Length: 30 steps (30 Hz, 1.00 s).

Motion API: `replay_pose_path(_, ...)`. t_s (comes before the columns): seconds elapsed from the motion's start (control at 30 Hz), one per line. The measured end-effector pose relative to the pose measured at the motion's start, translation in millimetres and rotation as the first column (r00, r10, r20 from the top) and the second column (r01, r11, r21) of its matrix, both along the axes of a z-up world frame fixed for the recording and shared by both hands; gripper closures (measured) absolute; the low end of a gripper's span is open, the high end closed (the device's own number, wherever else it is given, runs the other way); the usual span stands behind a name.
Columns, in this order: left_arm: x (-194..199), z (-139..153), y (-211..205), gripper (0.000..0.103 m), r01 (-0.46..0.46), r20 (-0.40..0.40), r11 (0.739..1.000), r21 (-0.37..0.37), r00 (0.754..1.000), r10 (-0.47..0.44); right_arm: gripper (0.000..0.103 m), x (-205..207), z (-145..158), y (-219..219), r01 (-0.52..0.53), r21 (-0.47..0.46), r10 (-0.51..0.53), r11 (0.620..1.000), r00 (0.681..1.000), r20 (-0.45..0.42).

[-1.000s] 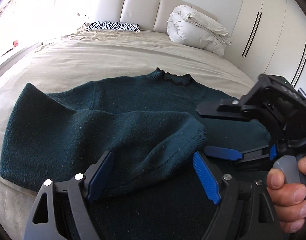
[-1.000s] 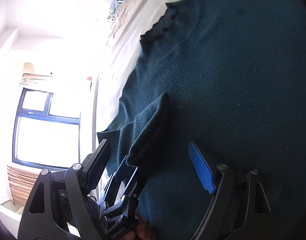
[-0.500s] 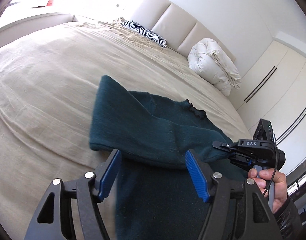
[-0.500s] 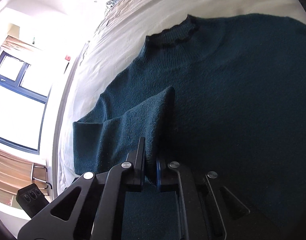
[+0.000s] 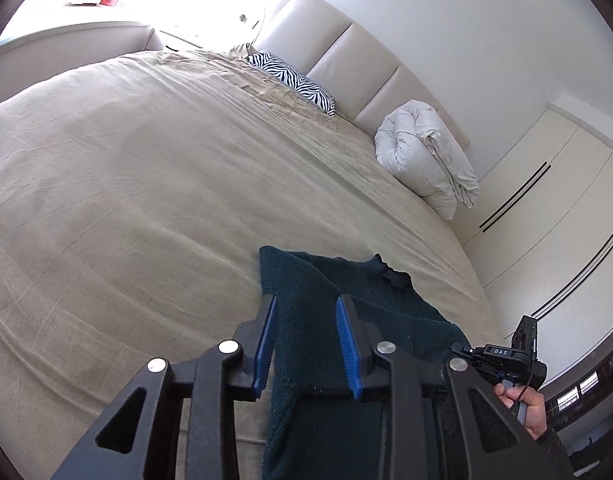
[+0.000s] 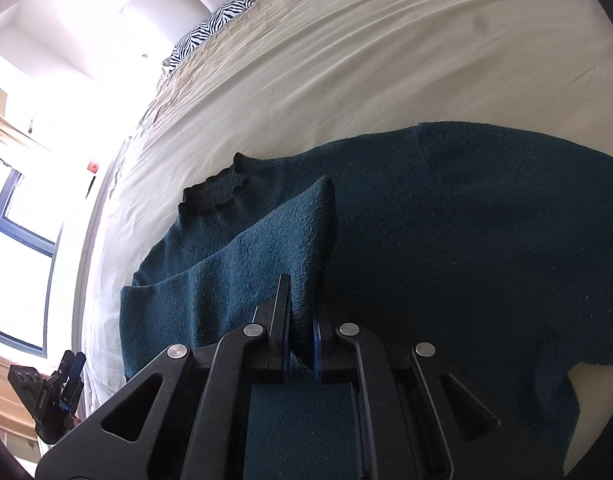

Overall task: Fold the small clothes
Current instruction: 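Fold the held sleeve across the sweater body with the left tool while the right tool grasps the other sleeve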

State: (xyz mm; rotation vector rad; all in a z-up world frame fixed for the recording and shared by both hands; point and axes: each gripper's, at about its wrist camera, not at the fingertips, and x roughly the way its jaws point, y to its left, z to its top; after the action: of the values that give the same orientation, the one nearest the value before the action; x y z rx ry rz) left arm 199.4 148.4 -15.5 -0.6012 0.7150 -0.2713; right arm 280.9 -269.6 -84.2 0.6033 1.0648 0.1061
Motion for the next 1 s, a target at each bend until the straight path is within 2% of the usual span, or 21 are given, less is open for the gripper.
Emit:
replay_pose_path(0.27, 33, -11, -27, 0.072, 0.064, -0.036, 0.998, 0.028, 0.997, -0.063, 0.096, -9, -18, -6, 0.015, 0.022, -0.014, 1.000, 0.999, -0.037)
replay_pose_path(0.47, 51, -25, -28, 0.072, 0.072, -0.073, 0.996, 0.046, 0.995, -0.069, 0.096, -20, -31, -13, 0.031, 0.030, -0.029, 0.999, 0.998, -0.048)
replay_pose_path(0.8, 62, -29, -32, 0.072, 0.090, -0.067, 0.993, 0.074, 0.994, -0.085, 0.096, -37, -29, -32, 0.065, 0.062, -0.060, 0.996, 0.996, -0.073)
replay_pose_path(0.93, 69, -32, -37, 0.072, 0.110, -0.067, 0.990, 0.084, 0.992, -0.104, 0.096, -31, -41, -23, 0.048, 0.045, -0.045, 0.998, 0.996, -0.074)
replay_pose_path(1.0, 73, -35, -42, 0.072, 0.121, -0.069, 0.989, 0.089, 0.991, -0.115, 0.096, -29, -44, -26, 0.053, 0.071, -0.048, 0.996, 0.996, -0.071)
